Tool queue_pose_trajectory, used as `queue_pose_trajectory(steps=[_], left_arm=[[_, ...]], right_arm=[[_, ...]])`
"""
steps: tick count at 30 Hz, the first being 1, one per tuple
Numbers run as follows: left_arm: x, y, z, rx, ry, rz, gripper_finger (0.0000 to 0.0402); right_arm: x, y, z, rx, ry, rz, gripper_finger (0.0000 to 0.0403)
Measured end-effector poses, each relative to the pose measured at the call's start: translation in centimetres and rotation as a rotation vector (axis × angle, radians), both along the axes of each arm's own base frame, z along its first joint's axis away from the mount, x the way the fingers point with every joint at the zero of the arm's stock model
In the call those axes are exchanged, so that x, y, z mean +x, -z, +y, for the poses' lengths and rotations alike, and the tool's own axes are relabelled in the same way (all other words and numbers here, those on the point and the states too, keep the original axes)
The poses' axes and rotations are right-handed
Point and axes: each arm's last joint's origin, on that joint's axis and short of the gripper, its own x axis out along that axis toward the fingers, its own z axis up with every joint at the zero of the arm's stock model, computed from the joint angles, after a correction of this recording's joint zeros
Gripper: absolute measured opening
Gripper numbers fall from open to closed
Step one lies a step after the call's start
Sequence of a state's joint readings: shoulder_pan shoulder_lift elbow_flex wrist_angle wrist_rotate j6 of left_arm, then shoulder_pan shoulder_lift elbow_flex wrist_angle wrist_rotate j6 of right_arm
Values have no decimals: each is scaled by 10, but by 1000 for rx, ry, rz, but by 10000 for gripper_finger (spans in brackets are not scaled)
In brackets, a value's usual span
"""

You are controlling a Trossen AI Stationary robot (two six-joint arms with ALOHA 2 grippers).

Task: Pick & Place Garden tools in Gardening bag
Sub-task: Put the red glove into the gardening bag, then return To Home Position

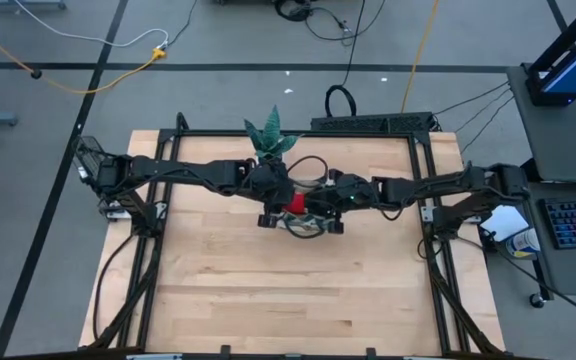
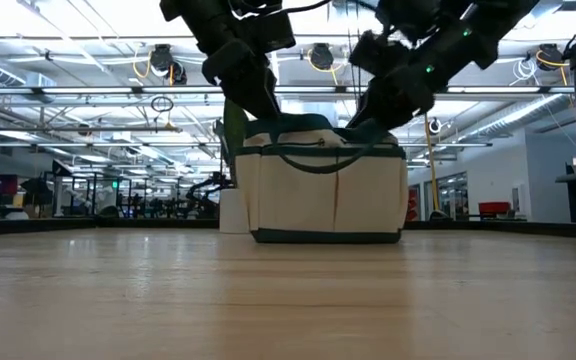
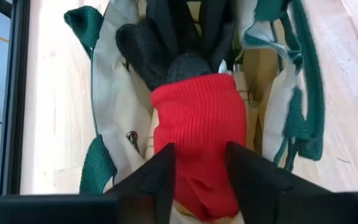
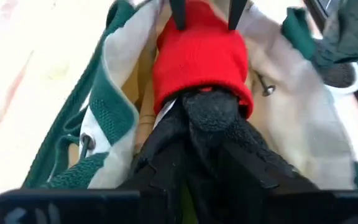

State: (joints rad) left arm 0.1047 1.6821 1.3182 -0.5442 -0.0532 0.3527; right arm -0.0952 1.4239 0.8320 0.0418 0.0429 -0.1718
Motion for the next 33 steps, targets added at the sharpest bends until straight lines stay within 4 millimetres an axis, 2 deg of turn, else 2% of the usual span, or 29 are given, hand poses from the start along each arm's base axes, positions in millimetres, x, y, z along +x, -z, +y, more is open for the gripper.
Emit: queue_pose_trajectory(steps=[4, 7, 14, 19, 23, 28, 33], left_arm=[[0, 0, 0, 12, 1, -2, 184], [2, -1, -1, 24, 12, -21, 201], [9, -7, -6, 77, 20, -101, 195], [8, -14, -8, 115, -2, -140, 172], [3, -20, -7, 160, -93, -148, 143], [-6, -37, -9, 161, -149, -201, 93], [-24, -59, -14, 149, -197, -241, 32]], right_arm=[[-8, -10, 1, 7, 10, -3, 97], [-14, -17, 1, 7, 12, -11, 100], [-23, -28, 4, -28, -15, -31, 136], [-27, -38, 5, -33, -16, -70, 166], [-33, -48, 6, -37, -15, -109, 173], [-47, -61, 7, -40, -14, -141, 162], [-65, -75, 9, -13, 4, -163, 133]])
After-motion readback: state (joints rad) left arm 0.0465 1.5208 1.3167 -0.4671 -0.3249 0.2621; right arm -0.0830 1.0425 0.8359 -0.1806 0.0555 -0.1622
